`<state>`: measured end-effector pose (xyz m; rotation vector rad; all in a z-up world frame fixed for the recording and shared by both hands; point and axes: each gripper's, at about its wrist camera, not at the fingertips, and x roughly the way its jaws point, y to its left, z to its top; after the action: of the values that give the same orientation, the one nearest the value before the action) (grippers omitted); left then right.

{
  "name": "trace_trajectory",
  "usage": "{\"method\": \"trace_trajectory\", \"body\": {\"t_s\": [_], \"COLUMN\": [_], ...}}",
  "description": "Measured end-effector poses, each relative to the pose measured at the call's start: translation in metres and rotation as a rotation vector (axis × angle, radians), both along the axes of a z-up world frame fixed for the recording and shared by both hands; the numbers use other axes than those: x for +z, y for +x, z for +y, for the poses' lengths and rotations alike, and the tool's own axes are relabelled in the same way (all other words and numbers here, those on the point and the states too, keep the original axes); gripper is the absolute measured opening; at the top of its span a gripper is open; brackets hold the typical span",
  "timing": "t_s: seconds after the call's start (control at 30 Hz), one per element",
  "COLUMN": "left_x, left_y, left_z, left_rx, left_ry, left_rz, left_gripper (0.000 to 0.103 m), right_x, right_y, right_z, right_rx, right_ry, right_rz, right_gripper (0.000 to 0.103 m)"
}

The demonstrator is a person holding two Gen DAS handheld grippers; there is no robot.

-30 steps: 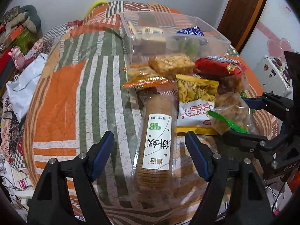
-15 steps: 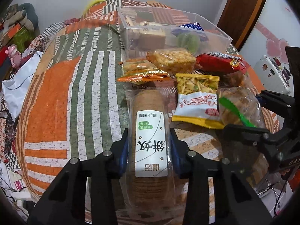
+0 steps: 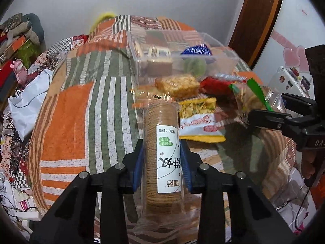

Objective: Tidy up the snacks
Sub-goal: 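Grasp the white-labelled biscuit roll with left tool while right grasps green-clipped bag, then lower biscuit roll into clear box with left tool while right drops green-clipped bag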

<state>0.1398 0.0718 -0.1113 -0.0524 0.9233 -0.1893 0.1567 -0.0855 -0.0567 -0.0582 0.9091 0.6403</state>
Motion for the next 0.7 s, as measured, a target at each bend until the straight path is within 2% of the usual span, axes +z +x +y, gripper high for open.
{"method": "trace_trajectory", "body": {"t_s": [0.33, 0.5, 0.7], "left_x": [0.041, 0.062, 0.08], "left_y": [0.012, 0.033, 0.061], "left_z": [0.002, 0.001, -0.002], "left_rx": [0.01, 0.016, 0.021], "left_ry": [-0.032, -0.032, -0.034], "left_rz": [-0.098, -0.154, -0.202], "left_gripper": [0.034, 0.034, 0.034], "right_x": [0.037, 0.053, 0.063], "right_y": [0.014, 0.027, 0.052], "right_z": [-0.016, -0.022, -0.026], "right_rx": [-0.056, -0.093, -0.128], "right_ry": [0.038, 0.052, 0.068], "right_rz": [-0.109, -0.153, -0.163], "right_gripper": [0.068, 0.068, 0.068]}}
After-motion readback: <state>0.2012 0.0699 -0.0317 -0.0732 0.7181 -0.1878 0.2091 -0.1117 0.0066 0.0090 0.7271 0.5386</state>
